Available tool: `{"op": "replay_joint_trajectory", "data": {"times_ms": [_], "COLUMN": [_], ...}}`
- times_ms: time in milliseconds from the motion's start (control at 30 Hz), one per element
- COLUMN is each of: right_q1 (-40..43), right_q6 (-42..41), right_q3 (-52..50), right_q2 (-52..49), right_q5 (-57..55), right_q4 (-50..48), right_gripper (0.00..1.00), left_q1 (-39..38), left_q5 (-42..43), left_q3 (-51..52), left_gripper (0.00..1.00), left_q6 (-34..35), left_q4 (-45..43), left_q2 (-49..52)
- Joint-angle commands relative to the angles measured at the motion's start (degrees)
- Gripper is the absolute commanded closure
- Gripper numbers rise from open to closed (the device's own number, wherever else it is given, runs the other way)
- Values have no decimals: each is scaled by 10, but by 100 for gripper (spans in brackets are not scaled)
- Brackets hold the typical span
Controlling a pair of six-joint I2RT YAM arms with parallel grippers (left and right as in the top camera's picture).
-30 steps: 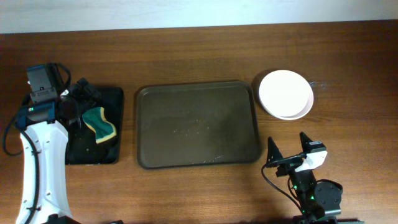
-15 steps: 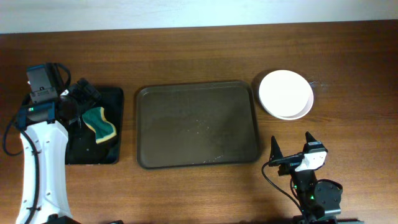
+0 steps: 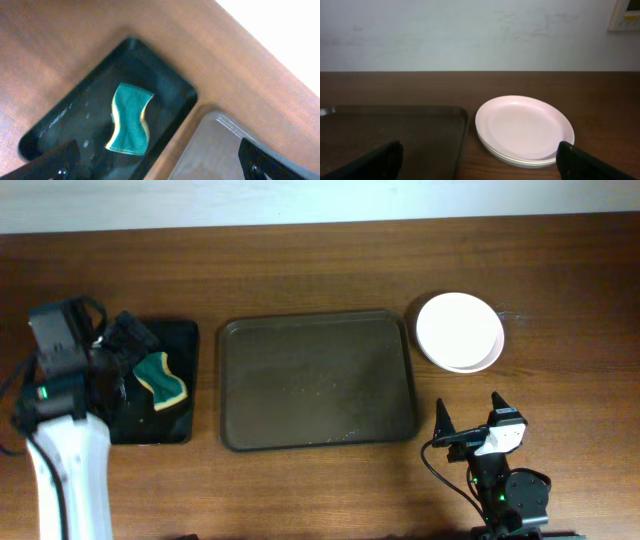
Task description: Clean dirty plates on tray and stack at the side
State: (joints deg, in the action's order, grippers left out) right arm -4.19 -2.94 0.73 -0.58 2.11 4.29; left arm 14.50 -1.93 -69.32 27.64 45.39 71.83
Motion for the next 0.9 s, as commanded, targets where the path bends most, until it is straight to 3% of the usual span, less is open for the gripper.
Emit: {"op": "replay_joint_trajectory", "data": {"times_ms": [0, 33, 67, 167, 233, 433, 600, 867], "right_q1": [-3, -2, -3, -3, -3, -3, -2, -3], "right_q6": [2, 2, 2, 2, 2, 2, 2, 2], "right_q3": [-4, -4, -4, -4, -4, -4, -4, -4], "right_q2": [4, 4, 4, 4, 4, 4, 4, 4], "right_q5": [-9, -9, -9, -9, -9, -9, -9, -9], "right_q4": [2, 2, 2, 2, 2, 2, 2, 2], "right_gripper": [2, 2, 2, 2, 2, 2, 2, 2], "left_q1": [-38, -54, -63, -63, -63, -107, -125, -125], "left_q5": [29, 56, 56, 56, 59, 120, 95, 68], "left_q3": [153, 240, 311, 441, 498, 688, 688, 688], "left_gripper": [0, 1, 1, 0, 1, 1, 0, 1], "left_q6": [-91, -148, -160, -167, -171, -171, -284, -284], "left_q4": [-127, -199, -238, -275, -303, -500, -426, -410], "left_q2": [-164, -261, -353, -559, -645, -716, -716, -715]}}
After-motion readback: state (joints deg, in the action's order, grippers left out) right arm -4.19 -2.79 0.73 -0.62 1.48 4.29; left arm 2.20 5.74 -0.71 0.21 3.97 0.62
